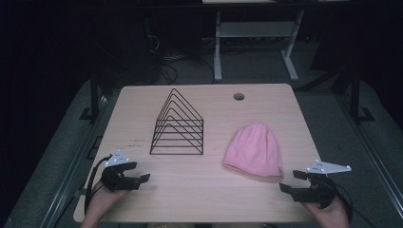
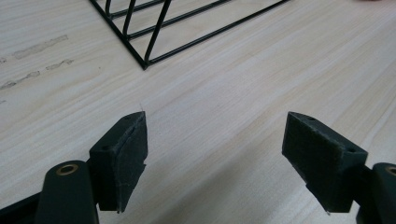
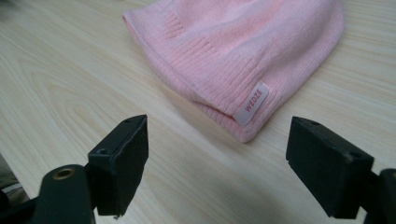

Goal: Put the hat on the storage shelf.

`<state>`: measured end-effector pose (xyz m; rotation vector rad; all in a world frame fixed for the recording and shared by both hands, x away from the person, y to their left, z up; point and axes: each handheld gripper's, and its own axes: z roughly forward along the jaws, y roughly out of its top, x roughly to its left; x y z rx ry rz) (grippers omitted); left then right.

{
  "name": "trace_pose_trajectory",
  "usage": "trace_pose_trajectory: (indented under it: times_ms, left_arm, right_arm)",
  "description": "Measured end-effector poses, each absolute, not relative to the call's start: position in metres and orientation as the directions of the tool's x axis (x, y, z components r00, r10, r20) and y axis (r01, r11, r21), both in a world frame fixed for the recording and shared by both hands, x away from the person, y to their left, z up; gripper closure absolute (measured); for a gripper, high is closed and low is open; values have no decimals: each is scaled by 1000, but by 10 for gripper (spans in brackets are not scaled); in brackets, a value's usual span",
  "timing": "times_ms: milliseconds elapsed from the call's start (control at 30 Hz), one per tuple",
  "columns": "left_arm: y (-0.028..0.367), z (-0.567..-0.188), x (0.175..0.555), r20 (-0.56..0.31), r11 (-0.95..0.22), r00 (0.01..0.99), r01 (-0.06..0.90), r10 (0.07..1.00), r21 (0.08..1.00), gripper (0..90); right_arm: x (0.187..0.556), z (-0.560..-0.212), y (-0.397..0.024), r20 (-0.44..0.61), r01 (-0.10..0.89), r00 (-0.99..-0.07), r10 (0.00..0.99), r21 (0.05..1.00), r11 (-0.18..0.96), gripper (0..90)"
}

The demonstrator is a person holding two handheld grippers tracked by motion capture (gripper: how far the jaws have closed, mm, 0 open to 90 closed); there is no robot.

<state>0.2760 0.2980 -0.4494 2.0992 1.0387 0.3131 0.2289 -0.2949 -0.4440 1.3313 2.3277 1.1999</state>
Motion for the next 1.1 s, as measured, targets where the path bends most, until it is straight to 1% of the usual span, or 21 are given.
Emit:
trace_pose_trajectory:
  times_ms: [200,367,400,500,667,833,1100]
  left_arm:
    - [296,-450,276,-103,-393,646,576,757,717,222]
    - [295,-451,275,-97,-406,657,568,748,716,220]
    - [295,-451,274,-107,-399,653,575,749,714,220]
    - [295,-450,274,-111,-390,651,573,751,721,215]
    - [292,-451,277,-128,-383,654,578,745,721,207]
    - [291,-451,279,-121,-395,662,572,739,719,207]
    - [292,-451,281,-130,-383,660,572,740,725,207]
  right_arm:
    - [231,-440,-298,213,618,-577,788,745,251,205]
    - [238,-430,-297,199,608,-588,784,748,267,201]
    - [240,-428,-296,202,609,-590,782,747,267,201]
    - [247,-422,-294,213,605,-598,773,752,261,200]
    - [261,-417,-291,232,625,-598,767,735,264,199]
    - [277,-411,-288,221,617,-616,756,733,288,199]
    - [300,-406,-288,249,643,-607,755,712,282,206]
